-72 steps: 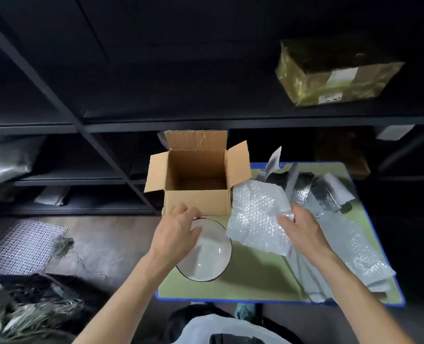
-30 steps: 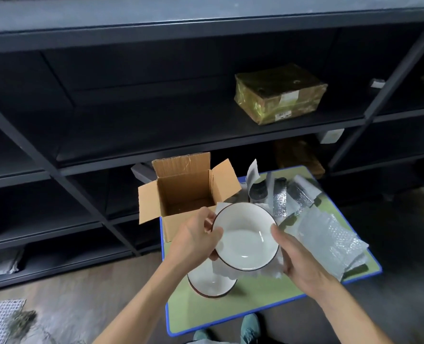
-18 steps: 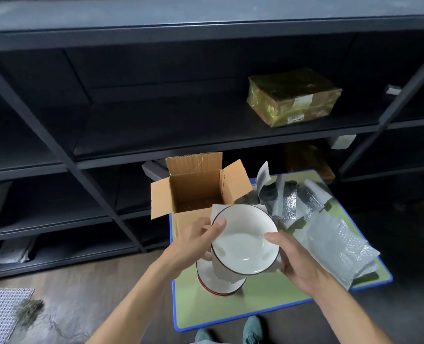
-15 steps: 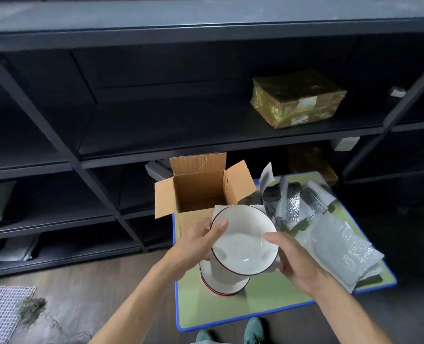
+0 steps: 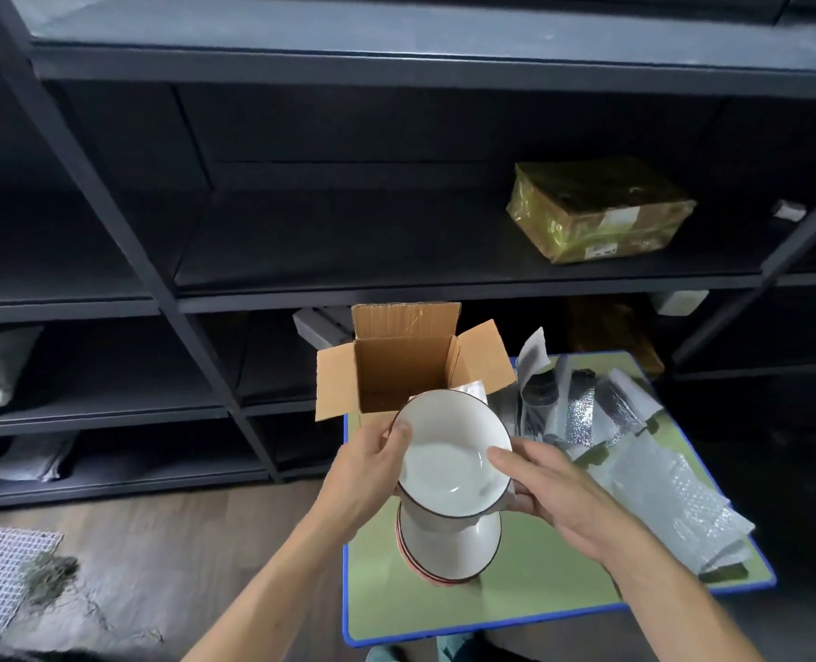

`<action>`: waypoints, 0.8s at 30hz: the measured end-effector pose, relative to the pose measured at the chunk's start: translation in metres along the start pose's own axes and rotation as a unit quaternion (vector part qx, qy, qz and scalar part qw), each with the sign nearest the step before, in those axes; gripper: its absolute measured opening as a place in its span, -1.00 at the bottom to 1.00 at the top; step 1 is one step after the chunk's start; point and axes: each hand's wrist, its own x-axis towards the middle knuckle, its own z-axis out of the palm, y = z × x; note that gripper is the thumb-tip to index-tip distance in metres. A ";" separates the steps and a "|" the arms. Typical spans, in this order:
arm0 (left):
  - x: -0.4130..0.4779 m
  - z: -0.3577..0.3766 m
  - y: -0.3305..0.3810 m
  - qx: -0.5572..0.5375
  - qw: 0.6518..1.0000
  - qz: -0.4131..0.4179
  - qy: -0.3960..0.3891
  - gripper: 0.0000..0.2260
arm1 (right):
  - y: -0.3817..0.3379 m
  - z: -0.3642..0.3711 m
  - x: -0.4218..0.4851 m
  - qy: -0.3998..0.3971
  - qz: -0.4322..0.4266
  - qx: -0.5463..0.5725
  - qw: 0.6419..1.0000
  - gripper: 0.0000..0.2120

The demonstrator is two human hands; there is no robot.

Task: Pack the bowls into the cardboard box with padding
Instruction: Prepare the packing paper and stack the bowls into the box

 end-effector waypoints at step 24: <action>0.139 -0.019 0.030 0.208 0.967 -0.113 0.091 -0.79 | -0.076 0.006 0.185 0.027 0.014 -0.516 0.856 -0.84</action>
